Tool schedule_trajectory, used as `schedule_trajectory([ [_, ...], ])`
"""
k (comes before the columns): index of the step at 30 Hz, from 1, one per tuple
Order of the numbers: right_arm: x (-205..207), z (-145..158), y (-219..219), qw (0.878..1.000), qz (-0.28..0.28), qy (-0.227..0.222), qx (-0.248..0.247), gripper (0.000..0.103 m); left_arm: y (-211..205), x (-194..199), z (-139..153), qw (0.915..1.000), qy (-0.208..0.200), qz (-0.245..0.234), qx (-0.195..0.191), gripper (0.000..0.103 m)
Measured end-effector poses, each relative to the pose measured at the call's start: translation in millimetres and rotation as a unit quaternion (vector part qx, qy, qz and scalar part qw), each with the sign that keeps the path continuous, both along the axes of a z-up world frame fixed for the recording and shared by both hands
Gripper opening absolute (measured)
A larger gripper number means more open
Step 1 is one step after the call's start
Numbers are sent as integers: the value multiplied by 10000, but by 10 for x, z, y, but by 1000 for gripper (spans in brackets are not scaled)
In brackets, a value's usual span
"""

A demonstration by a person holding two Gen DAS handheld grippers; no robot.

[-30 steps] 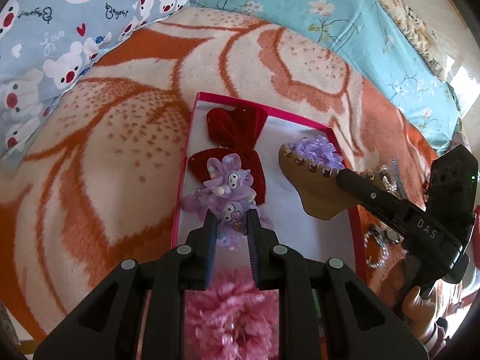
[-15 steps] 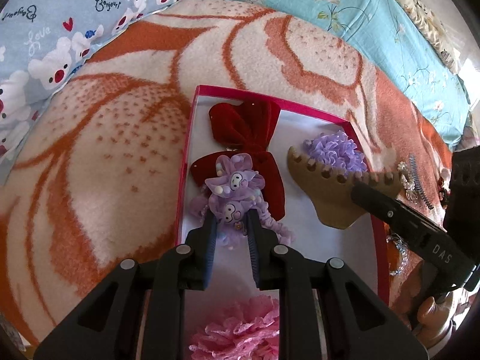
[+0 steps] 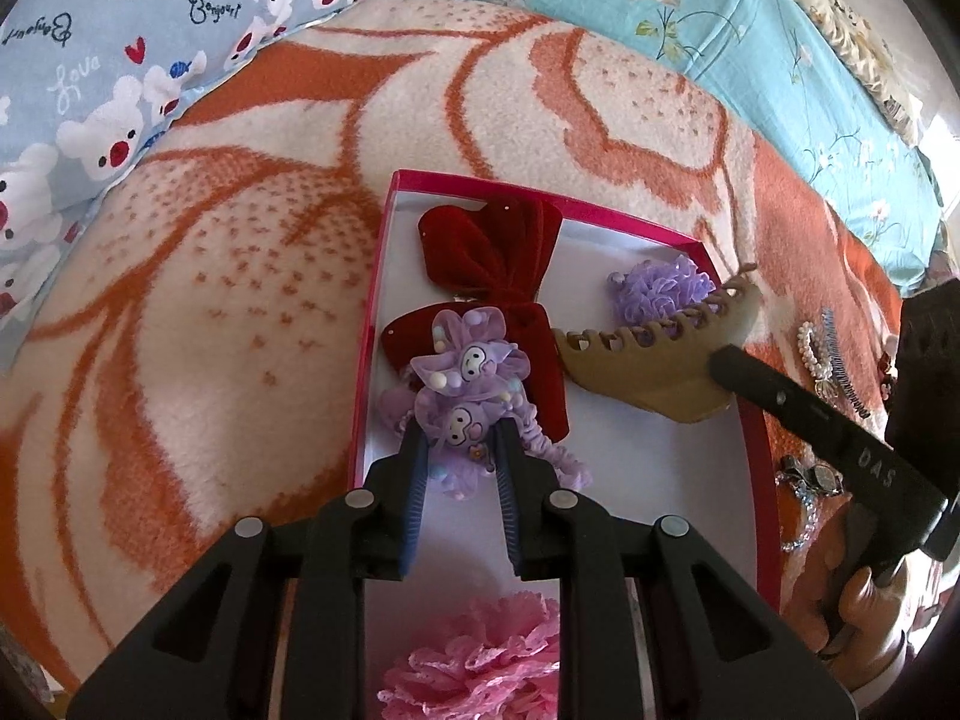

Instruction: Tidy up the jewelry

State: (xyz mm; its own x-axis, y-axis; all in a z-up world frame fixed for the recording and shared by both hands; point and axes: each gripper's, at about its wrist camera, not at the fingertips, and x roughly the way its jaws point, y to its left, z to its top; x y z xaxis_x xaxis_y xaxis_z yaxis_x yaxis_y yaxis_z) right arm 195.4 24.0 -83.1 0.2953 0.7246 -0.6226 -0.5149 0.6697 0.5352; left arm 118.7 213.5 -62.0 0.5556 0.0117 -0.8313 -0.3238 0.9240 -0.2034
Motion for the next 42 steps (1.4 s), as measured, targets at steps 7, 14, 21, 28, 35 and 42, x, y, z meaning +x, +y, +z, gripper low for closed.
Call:
schedule_trajectory([
  [7, 55, 7, 39, 9999, -102, 34, -69, 26, 21, -2, -14, 10000, 70, 61, -6, 27],
  [14, 70, 23, -9, 9997, -217, 132, -32, 27, -30, 9, -23, 9999, 164, -16, -12, 38],
  [21, 41, 97, -86, 9995, -260, 166, 65, 31, -103, -28, 16, 9997, 184, -91, 95, 48],
  [28, -54, 216, -165, 9994, -257, 106, 191, 37, -135, -116, 128, 9999, 108, -62, 101, 56],
  [35, -215, 293, -402, 9989, -340, 116, 293, 46, -239, -213, 249, 9999, -9, -120, 110, 60],
  [42, -372, 304, -851, 9974, -632, 161, 297, 49, -441, -287, 367, 9995, -118, -278, 130, 60],
])
